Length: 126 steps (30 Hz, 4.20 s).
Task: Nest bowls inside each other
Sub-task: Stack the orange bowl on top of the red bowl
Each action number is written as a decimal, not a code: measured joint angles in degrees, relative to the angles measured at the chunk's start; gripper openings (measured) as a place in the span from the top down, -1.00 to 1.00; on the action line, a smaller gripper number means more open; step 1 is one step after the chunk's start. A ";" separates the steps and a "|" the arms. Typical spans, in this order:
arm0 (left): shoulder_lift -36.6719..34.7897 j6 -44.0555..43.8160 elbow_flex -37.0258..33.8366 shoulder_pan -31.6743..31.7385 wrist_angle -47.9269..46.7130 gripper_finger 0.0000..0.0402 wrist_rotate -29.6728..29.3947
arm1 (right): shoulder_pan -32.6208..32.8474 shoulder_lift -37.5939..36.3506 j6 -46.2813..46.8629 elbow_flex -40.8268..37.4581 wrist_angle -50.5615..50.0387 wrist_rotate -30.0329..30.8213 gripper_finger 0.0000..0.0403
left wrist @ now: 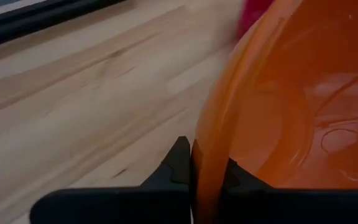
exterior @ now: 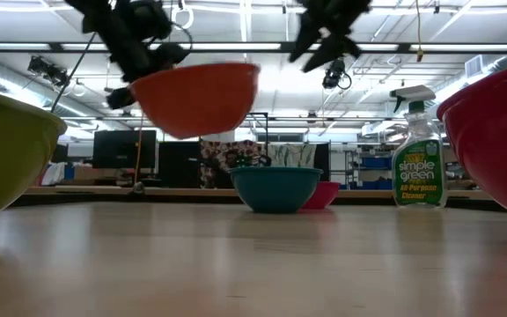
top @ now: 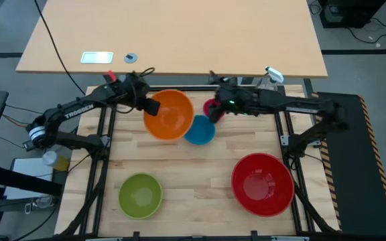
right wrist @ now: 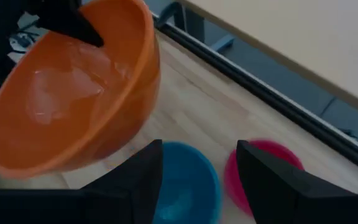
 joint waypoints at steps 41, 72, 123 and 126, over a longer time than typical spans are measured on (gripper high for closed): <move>37.52 -8.45 38.31 -26.83 1.14 0.92 -5.27 | 8.29 -27.63 12.86 -13.00 -26.63 -13.34 -0.04; 37.39 -6.57 38.20 -24.50 -4.28 0.92 -7.57 | 10.51 -0.61 6.01 7.32 -34.77 1.01 0.06; 25.21 12.90 27.17 -30.14 23.27 -0.23 -14.36 | 11.34 -14.15 2.95 -1.71 -37.84 -9.86 0.90; 21.60 15.65 23.64 -31.34 29.23 -0.23 -14.67 | 14.97 -15.06 0.66 -1.71 -39.43 -17.72 0.90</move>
